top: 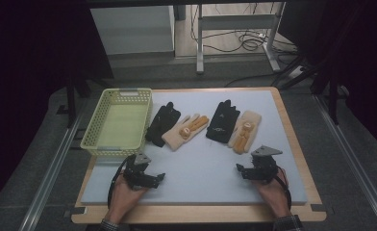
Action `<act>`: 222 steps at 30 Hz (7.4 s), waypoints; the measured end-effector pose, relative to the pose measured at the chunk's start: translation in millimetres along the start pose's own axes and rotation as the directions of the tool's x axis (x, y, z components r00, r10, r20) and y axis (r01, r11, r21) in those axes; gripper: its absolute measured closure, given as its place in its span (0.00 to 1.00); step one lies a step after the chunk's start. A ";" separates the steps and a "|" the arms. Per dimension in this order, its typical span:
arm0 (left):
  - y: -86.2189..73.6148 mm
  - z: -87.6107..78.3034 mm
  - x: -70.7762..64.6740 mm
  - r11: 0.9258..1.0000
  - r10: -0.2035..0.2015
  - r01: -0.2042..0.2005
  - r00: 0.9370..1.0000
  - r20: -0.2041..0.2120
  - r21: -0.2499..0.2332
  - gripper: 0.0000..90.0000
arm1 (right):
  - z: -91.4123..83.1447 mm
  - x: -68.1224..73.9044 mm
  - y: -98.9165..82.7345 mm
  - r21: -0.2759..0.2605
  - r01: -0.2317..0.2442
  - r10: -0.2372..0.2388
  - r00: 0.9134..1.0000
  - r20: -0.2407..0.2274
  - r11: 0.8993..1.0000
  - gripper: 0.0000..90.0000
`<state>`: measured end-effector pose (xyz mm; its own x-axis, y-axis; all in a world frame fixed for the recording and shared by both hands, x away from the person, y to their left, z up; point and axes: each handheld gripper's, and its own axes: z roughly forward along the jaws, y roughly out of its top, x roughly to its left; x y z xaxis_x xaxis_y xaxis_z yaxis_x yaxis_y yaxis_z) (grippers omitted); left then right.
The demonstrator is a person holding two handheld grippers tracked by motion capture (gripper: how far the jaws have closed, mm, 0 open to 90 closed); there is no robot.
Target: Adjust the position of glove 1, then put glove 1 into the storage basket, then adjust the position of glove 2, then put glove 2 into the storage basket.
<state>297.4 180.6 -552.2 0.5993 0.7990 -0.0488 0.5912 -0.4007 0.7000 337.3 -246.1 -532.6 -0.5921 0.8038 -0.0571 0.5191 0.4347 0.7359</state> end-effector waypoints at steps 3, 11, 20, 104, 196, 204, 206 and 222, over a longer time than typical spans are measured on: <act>-0.1 0.0 0.1 1.000 0.001 -0.001 1.000 0.000 -0.001 0.05 | 0.0 -0.2 -0.1 -0.001 -0.002 0.002 1.000 -0.002 1.000 0.24; -0.3 -0.1 0.1 1.000 0.001 -0.001 1.000 0.000 -0.002 0.05 | 0.0 -0.1 -0.2 0.000 -0.001 0.001 1.000 -0.001 1.000 0.24; -0.3 -0.1 0.1 1.000 0.001 -0.001 1.000 0.000 -0.002 0.05 | 0.0 -0.1 -0.2 -0.001 -0.001 0.001 1.000 -0.001 1.000 0.24; -0.4 -0.3 0.5 1.000 0.002 -0.002 1.000 -0.001 -0.003 0.05 | 114.3 85.7 146.5 0.000 0.172 -0.170 0.977 -0.131 0.985 0.71; -0.4 -0.1 0.4 1.000 -0.002 0.002 1.000 -0.001 -0.004 0.05 | 19.5 103.0 180.9 -0.163 0.121 -0.163 0.946 -0.278 0.979 0.98; -0.4 -0.1 0.2 1.000 -0.005 0.005 1.000 0.000 -0.004 0.05 | -19.6 101.6 144.5 -0.174 0.137 -0.184 0.937 -0.295 0.975 0.98; -0.4 0.0 0.1 1.000 -0.006 0.006 1.000 0.001 -0.005 0.05 | -25.3 102.1 134.0 -0.170 0.136 -0.183 0.936 -0.302 0.976 0.98; -0.4 -0.1 0.2 1.000 -0.003 0.003 1.000 0.000 -0.003 0.05 | -32.4 79.3 34.8 -0.029 0.098 -0.102 0.962 -0.253 0.995 0.75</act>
<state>297.1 180.9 -552.4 0.5973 0.8004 -0.0509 0.5913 -0.3966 0.7022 288.5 -180.4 -489.7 -0.7789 0.6259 0.0407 0.4406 0.4997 0.7458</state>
